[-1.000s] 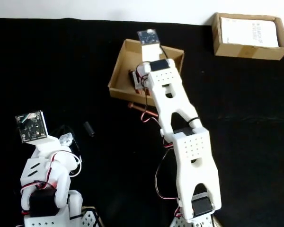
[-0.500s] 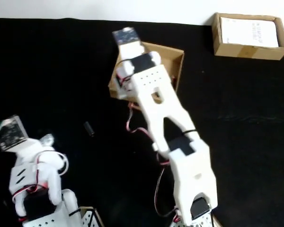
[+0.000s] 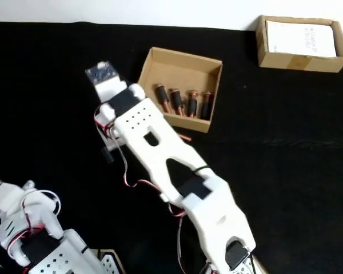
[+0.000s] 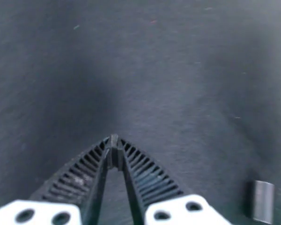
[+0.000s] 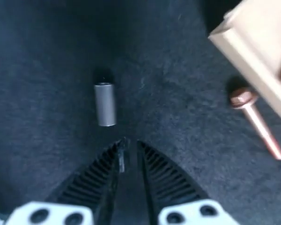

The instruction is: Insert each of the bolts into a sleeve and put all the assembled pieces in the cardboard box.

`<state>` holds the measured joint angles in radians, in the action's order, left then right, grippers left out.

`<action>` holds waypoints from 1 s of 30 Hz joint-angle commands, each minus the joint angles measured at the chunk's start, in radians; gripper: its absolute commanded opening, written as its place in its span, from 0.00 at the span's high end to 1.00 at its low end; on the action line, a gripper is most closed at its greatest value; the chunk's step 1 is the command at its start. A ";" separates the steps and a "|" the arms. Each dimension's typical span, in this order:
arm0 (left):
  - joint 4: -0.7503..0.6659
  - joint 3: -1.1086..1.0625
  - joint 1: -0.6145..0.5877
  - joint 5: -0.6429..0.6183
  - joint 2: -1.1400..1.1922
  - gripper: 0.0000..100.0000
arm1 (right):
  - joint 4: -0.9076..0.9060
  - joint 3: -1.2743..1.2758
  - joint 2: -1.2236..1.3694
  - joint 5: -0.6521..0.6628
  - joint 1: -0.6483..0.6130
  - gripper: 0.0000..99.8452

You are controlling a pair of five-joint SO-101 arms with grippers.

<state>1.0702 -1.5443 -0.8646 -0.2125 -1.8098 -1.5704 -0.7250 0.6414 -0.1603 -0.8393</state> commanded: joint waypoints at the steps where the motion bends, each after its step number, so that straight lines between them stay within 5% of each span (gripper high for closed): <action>1: -0.014 -0.018 -0.058 -0.002 -0.004 0.99 | 0.018 -0.030 0.035 -0.006 -0.033 0.89; 26: -0.015 -0.153 -0.125 -0.002 -0.004 0.99 | 0.282 -0.031 0.243 -0.008 -0.085 0.85; 30: -0.015 -0.153 -0.122 -0.002 -0.004 0.99 | 0.294 -0.031 0.283 -0.008 -0.058 0.93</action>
<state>1.0687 -1.6778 -0.9812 -0.2125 -1.8082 -1.3019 -0.7311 0.9083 -0.1634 -0.9344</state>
